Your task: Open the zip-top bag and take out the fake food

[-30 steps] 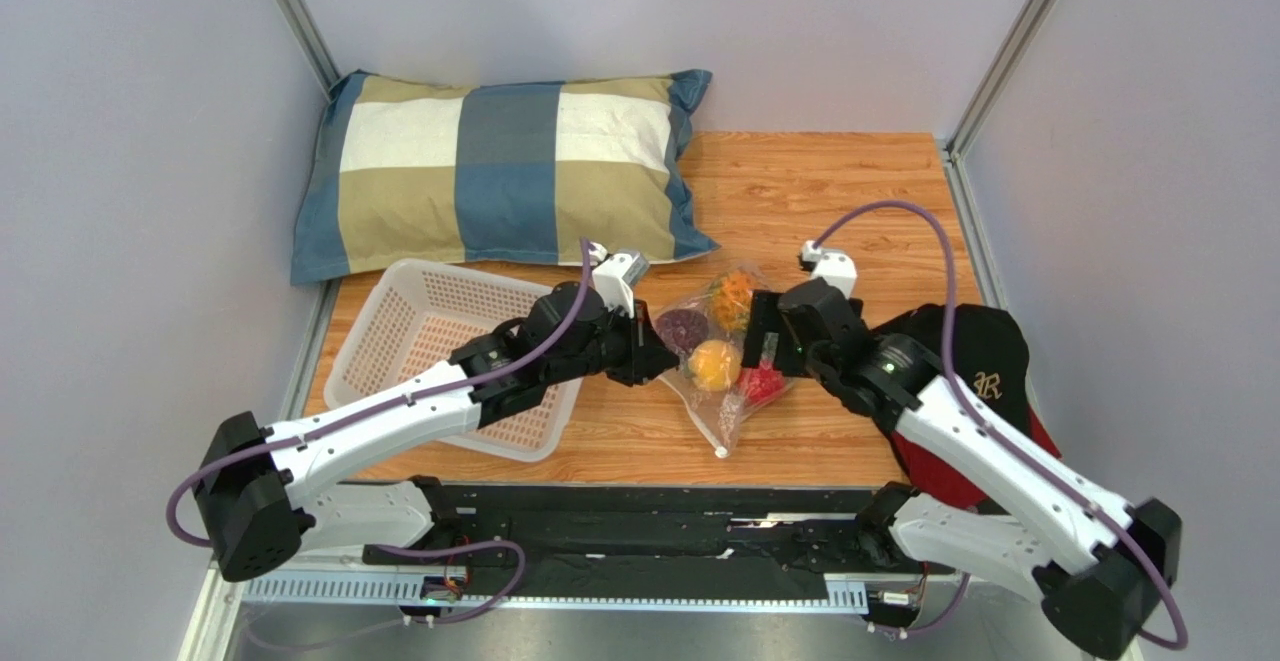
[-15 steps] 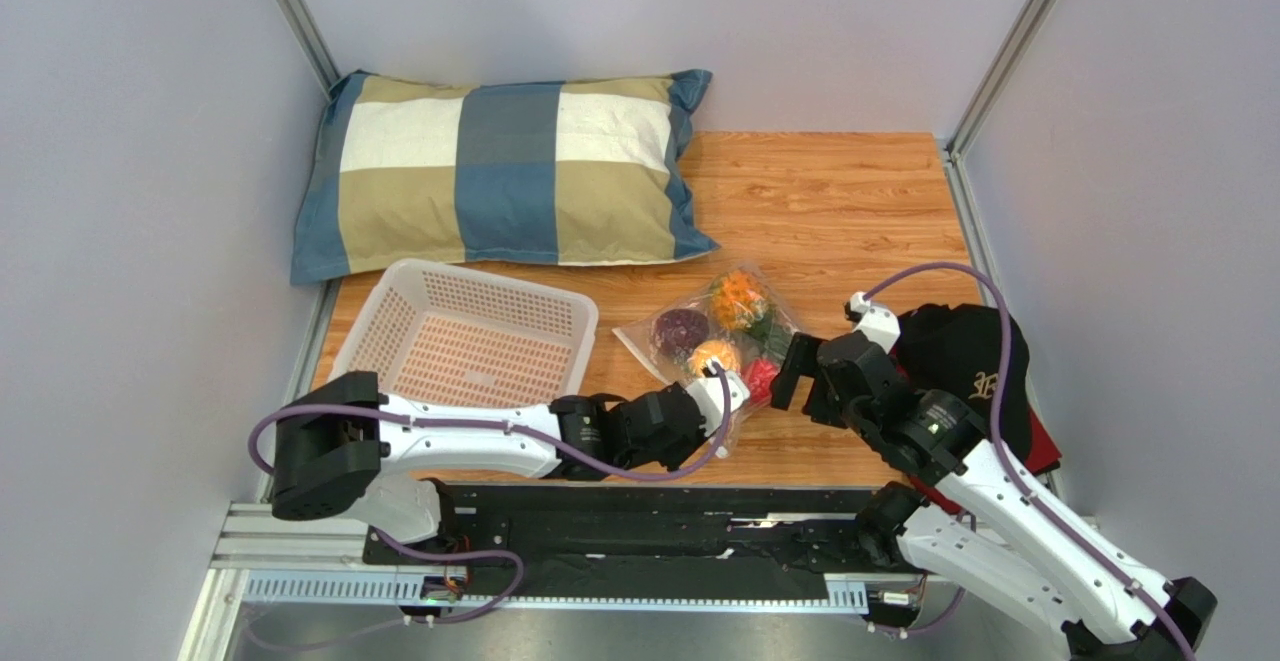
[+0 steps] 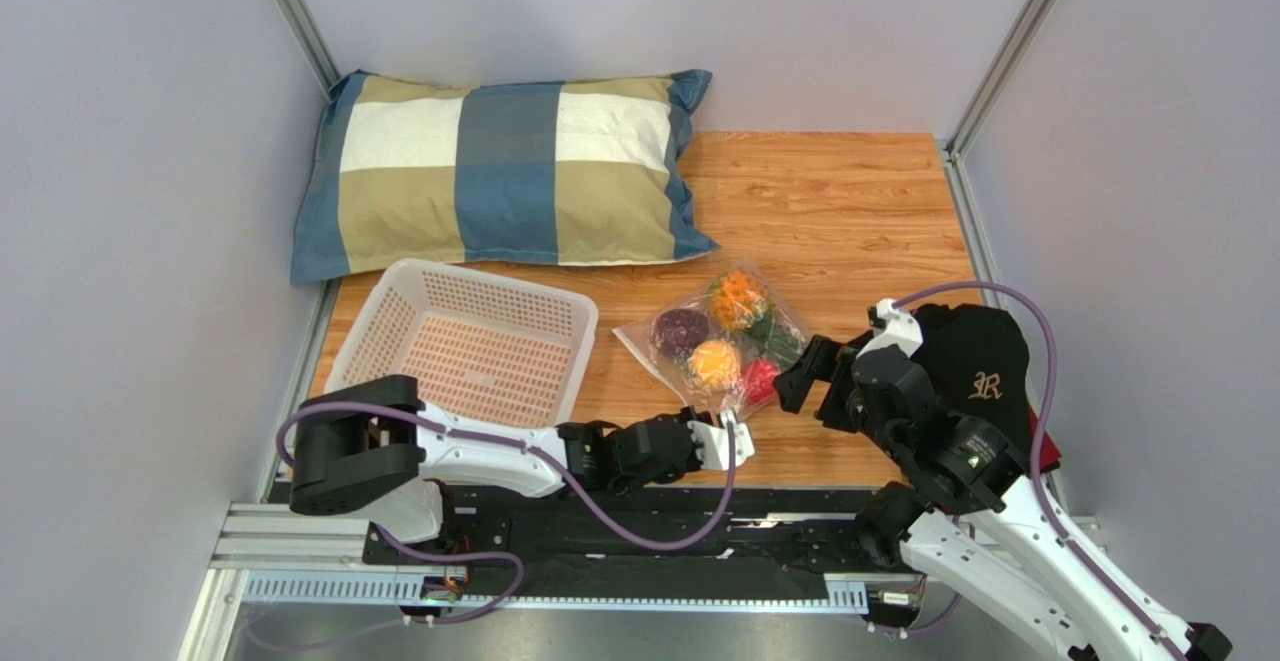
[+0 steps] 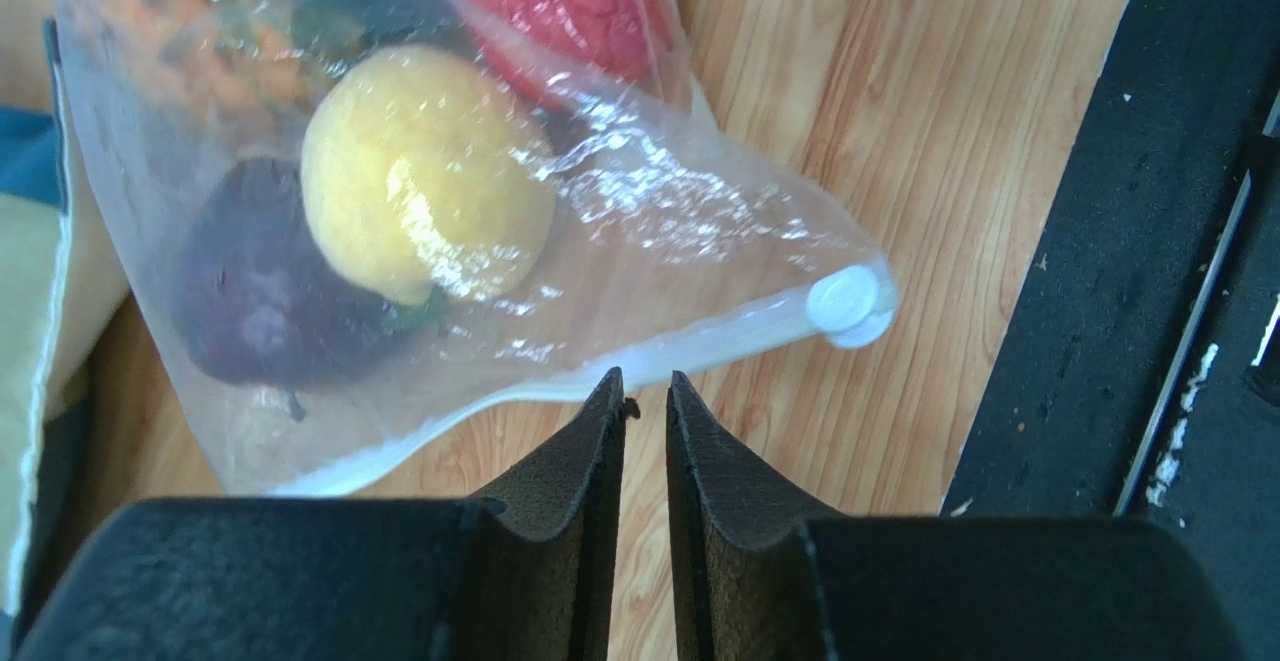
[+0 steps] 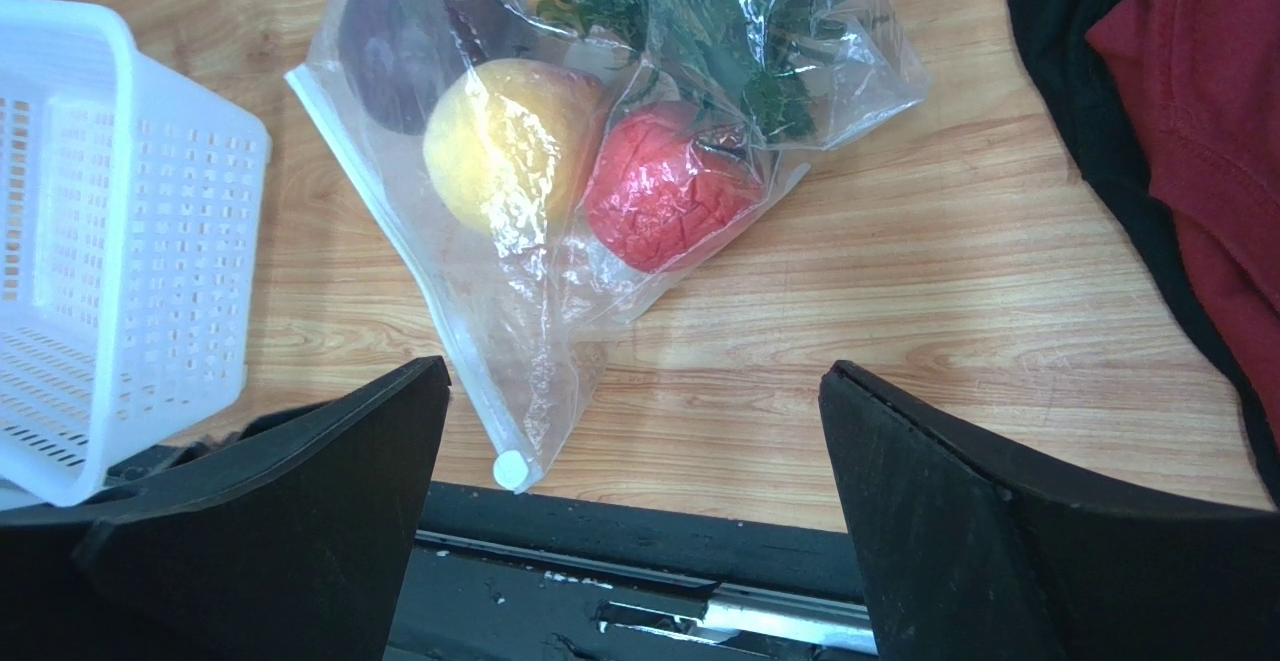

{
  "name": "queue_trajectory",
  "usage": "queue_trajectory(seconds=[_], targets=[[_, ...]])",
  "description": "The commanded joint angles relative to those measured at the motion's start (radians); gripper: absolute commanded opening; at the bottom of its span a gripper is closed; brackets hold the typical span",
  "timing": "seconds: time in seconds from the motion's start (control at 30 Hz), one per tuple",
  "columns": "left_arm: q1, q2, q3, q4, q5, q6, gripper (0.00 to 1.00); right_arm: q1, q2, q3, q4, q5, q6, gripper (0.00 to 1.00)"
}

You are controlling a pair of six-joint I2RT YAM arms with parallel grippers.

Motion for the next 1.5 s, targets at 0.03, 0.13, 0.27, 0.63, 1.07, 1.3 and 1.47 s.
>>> queue_trajectory(seconds=[0.03, 0.13, 0.27, 0.63, 1.07, 1.3, 1.47], targets=[[-0.049, 0.135, 0.035, 0.137, -0.056, 0.167, 0.21, -0.003, -0.053, 0.027, 0.026, -0.02, -0.012, 1.0], [-0.063, 0.202, 0.08, 0.109, -0.044, 0.186, 0.21, -0.003, -0.065, 0.031, 0.03, -0.028, -0.018, 1.0], [-0.065, 0.258, 0.115, 0.123, -0.041, 0.207, 0.2, -0.003, -0.079, 0.033, 0.026, -0.028, -0.022, 1.0], [-0.028, 0.218, 0.151, 0.172, -0.027, 0.158, 0.0, -0.004, -0.094, 0.03, 0.029, 0.007, -0.03, 1.0], [0.102, -0.182, 0.092, -0.153, 0.343, -0.221, 0.35, -0.003, -0.119, 0.01, 0.026, 0.087, 0.048, 1.0], [0.109, -0.273, 0.125, -0.222, 0.377, -0.467, 0.81, -0.003, 0.041, -0.062, -0.004, -0.059, 0.168, 1.0], [0.11, -0.365, 0.077, -0.199, 0.429, -0.454, 0.63, -0.003, 0.027, -0.226, 0.142, -0.21, 0.225, 0.97]])
